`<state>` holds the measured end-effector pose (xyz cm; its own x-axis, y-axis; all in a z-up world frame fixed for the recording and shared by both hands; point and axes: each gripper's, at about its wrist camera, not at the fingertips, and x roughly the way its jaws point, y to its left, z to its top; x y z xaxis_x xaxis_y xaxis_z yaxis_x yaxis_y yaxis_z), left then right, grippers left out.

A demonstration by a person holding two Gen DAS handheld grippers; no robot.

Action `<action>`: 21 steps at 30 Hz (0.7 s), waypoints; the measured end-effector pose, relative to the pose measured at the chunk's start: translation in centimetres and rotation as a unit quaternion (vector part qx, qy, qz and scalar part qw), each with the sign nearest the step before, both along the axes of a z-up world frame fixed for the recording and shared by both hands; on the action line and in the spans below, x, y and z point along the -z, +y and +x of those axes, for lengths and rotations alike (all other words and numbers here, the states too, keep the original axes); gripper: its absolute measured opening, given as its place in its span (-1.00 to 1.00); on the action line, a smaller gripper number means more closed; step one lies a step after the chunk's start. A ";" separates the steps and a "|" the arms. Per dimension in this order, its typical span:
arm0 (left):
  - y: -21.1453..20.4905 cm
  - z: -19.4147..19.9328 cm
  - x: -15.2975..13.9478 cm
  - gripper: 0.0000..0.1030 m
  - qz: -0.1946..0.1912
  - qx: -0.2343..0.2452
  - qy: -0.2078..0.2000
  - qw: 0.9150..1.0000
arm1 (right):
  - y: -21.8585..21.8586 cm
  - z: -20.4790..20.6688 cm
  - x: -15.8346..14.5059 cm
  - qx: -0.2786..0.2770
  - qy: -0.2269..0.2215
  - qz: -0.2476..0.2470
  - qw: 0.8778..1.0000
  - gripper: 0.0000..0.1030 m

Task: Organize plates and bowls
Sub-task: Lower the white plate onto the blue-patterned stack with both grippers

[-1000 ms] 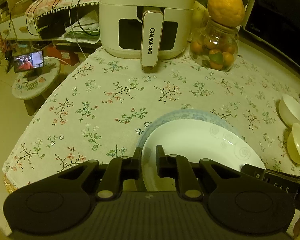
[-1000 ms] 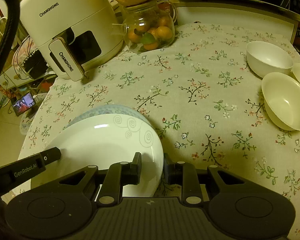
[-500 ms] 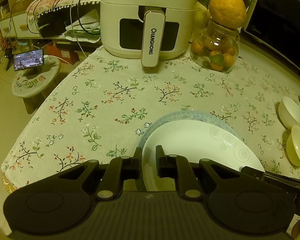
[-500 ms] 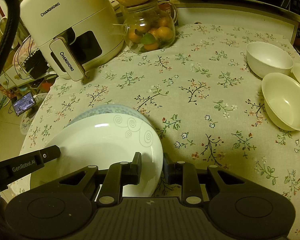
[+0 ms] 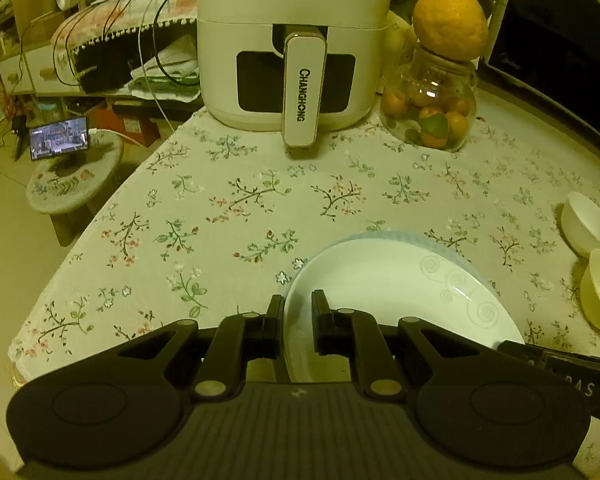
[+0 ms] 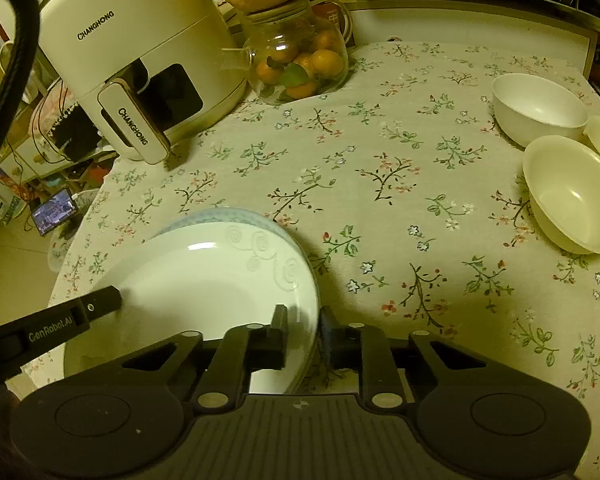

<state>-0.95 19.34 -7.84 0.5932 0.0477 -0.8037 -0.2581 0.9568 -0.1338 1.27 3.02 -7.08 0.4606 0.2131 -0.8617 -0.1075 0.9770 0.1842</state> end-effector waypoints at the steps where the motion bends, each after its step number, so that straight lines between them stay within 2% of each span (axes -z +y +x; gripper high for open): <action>1: 0.0 0.0 0.0 -0.77 -0.001 -0.001 -0.001 1.000 | 0.1 -0.1 0.0 -0.001 -0.002 -0.002 1.000 -0.68; 21: -0.7 -0.3 0.4 -0.74 0.035 0.018 -0.028 0.999 | 0.6 -0.2 0.3 -0.001 -0.012 -0.017 1.000 -0.65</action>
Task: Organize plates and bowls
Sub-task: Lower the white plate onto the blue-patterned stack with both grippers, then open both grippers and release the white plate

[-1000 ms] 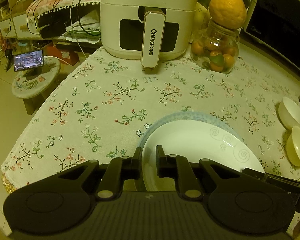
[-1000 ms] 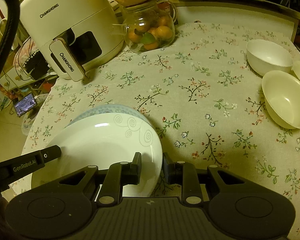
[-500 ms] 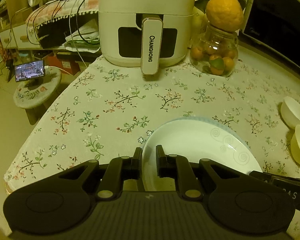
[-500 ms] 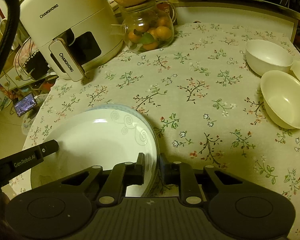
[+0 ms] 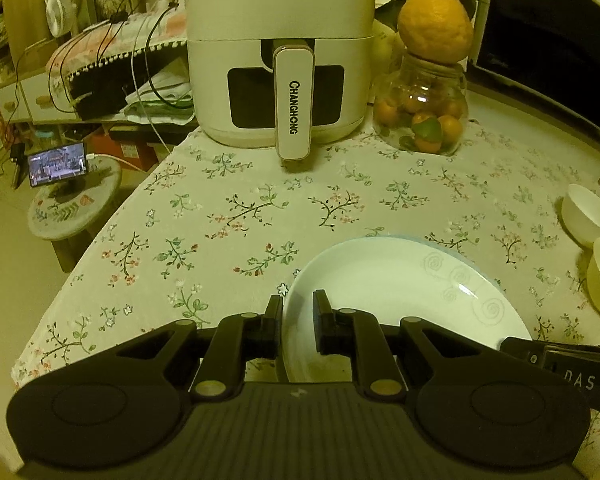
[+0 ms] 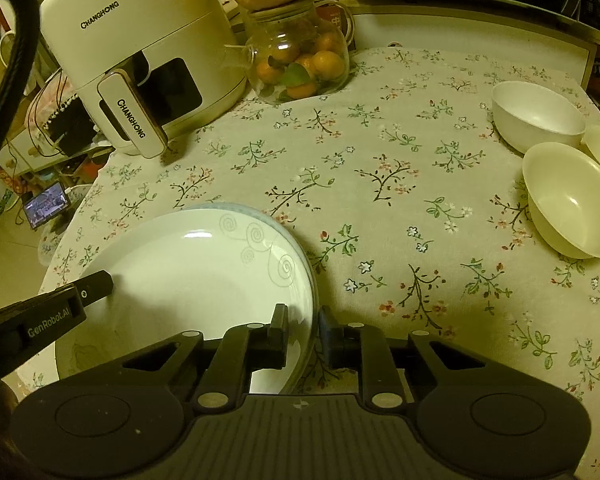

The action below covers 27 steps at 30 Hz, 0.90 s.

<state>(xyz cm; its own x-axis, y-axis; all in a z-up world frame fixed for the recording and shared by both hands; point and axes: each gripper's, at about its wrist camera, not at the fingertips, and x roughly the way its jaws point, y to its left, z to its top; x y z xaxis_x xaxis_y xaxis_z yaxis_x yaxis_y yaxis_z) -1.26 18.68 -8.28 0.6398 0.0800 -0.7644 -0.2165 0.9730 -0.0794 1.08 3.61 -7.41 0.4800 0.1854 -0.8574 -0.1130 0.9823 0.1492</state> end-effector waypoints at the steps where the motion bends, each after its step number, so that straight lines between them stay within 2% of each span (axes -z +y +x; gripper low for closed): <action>1: -0.1 0.0 0.0 -0.74 0.003 0.001 -0.001 1.000 | 0.0 0.0 0.0 0.000 0.000 0.000 1.000 -0.65; 6: -0.6 -0.2 0.3 -0.73 0.031 0.009 -0.002 0.999 | 0.0 0.0 0.1 0.000 -0.002 0.000 1.000 -0.65; 12: -0.8 0.0 0.9 -0.75 0.043 0.008 0.012 0.999 | 0.1 0.0 0.1 -0.001 -0.004 -0.001 1.000 -0.64; 22: -0.7 0.0 0.9 -0.74 0.043 0.009 0.017 0.999 | 0.2 0.1 0.2 -0.007 0.000 0.001 1.000 -0.56; 27: -0.6 0.2 1.1 -0.62 0.032 0.012 0.026 0.999 | 0.2 0.4 0.4 -0.014 0.008 0.009 1.000 -0.48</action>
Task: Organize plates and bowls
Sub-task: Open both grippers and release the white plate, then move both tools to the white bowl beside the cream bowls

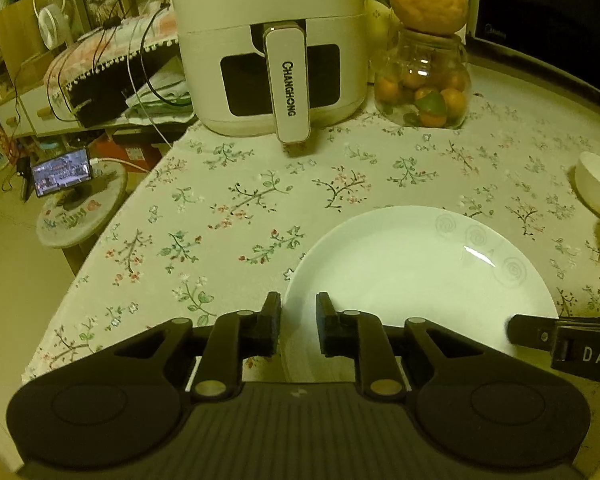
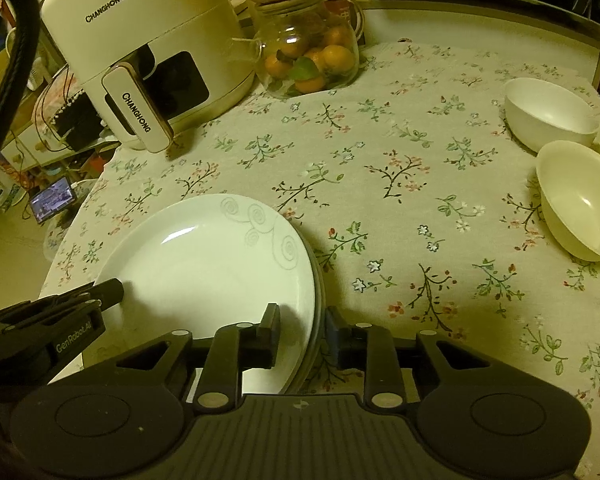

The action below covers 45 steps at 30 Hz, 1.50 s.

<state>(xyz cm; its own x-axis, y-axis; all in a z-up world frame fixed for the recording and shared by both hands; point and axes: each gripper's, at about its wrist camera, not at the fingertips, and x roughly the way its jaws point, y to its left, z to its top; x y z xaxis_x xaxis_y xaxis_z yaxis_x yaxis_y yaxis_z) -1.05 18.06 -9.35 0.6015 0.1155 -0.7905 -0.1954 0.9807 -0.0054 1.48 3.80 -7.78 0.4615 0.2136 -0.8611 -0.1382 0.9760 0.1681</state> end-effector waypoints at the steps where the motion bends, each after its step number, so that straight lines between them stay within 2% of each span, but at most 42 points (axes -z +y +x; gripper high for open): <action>1: 0.0 0.1 0.0 -0.53 -0.006 0.000 0.004 1.000 | 0.0 0.1 0.1 -0.001 0.003 0.003 1.000 -0.46; 5: 0.1 0.2 0.1 -0.41 -0.018 -0.003 0.013 1.000 | -0.1 0.3 0.5 -0.005 0.024 0.021 0.999 -0.31; 8: 0.5 0.3 0.3 0.12 -0.041 -0.011 0.032 0.999 | -0.1 0.4 0.5 -0.006 0.029 0.026 0.999 -0.30; 11: 1.1 0.4 0.3 0.23 -0.056 -0.030 0.046 0.997 | -0.6 0.7 0.5 0.005 0.043 0.039 0.998 -0.27; 13: 1.5 0.5 0.1 0.38 -0.060 -0.041 0.049 0.996 | -1.0 0.8 0.5 0.012 0.047 0.046 0.998 -0.21; 17: 2.0 0.7 -0.3 0.51 -0.080 -0.058 0.054 0.994 | -1.4 1.0 0.1 0.016 0.046 0.055 0.997 -0.11; 20: 1.8 0.8 -1.0 0.68 -0.078 -0.058 0.047 0.994 | -1.8 1.2 -0.6 0.018 0.041 0.061 0.997 0.08; 22: 1.6 1.0 -1.4 0.77 -0.076 -0.057 0.041 0.995 | -2.1 1.4 -1.2 0.019 0.034 0.057 0.998 0.30; 25: 1.2 1.5 -2.0 0.85 -0.081 -0.052 0.038 0.995 | -2.6 1.8 -1.7 0.022 0.025 0.045 0.998 0.59; 33: -0.8 2.3 -3.6 0.99 -0.089 -0.048 0.015 0.995 | -4.7 2.4 -3.4 0.037 0.010 0.042 0.998 0.76; 45: -5.4 4.4 -5.4 0.99 -0.078 -0.014 0.003 0.997 | -8.9 2.8 -7.4 0.035 -0.061 0.007 0.998 0.89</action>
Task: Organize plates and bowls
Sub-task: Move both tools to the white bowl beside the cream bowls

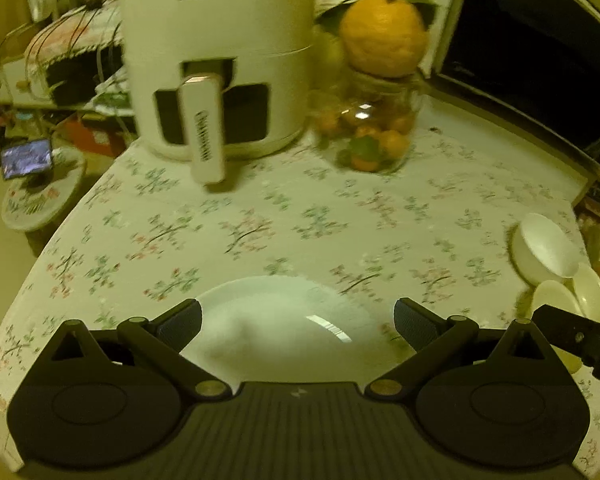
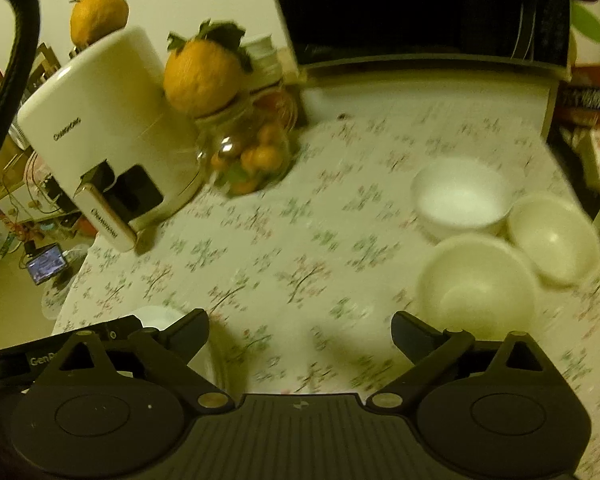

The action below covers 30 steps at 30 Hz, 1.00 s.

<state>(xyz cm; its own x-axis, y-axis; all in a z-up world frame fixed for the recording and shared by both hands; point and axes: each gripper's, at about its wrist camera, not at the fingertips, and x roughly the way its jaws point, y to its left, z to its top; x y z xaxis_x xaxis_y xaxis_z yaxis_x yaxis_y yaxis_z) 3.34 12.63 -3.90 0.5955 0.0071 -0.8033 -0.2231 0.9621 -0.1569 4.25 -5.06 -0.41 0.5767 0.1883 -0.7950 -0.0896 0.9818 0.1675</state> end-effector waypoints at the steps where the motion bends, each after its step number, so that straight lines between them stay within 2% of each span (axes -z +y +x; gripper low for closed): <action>1: -0.5 0.2 -0.2 0.99 0.001 0.004 -0.004 1.000 | -0.4 0.0 -0.3 0.001 -0.005 -0.003 1.000 0.90; 9: -4.0 1.7 -2.1 0.99 -0.027 0.037 -0.024 0.999 | -3.7 0.6 -1.7 0.017 -0.014 -0.014 1.000 0.93; 16: -5.9 3.6 -3.6 0.99 -0.039 0.056 -0.047 0.997 | -7.3 1.2 -3.8 0.037 -0.050 -0.047 0.997 0.96; 25: -8.4 6.7 -2.7 0.99 -0.105 0.083 -0.040 0.990 | -14.8 2.9 -4.5 0.132 -0.054 0.006 0.990 0.96; 30: -10.8 9.3 -1.2 0.94 -0.104 0.100 -0.027 0.989 | -16.2 4.4 -4.0 0.136 -0.045 0.004 0.990 0.96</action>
<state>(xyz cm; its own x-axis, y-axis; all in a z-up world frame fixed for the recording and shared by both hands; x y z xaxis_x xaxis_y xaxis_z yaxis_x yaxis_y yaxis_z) 12.63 1.85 -2.73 0.6098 -0.2776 -0.7423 -0.0170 0.9319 -0.3624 8.67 -21.30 3.60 0.6757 0.0216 -0.7368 0.1630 0.9704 0.1779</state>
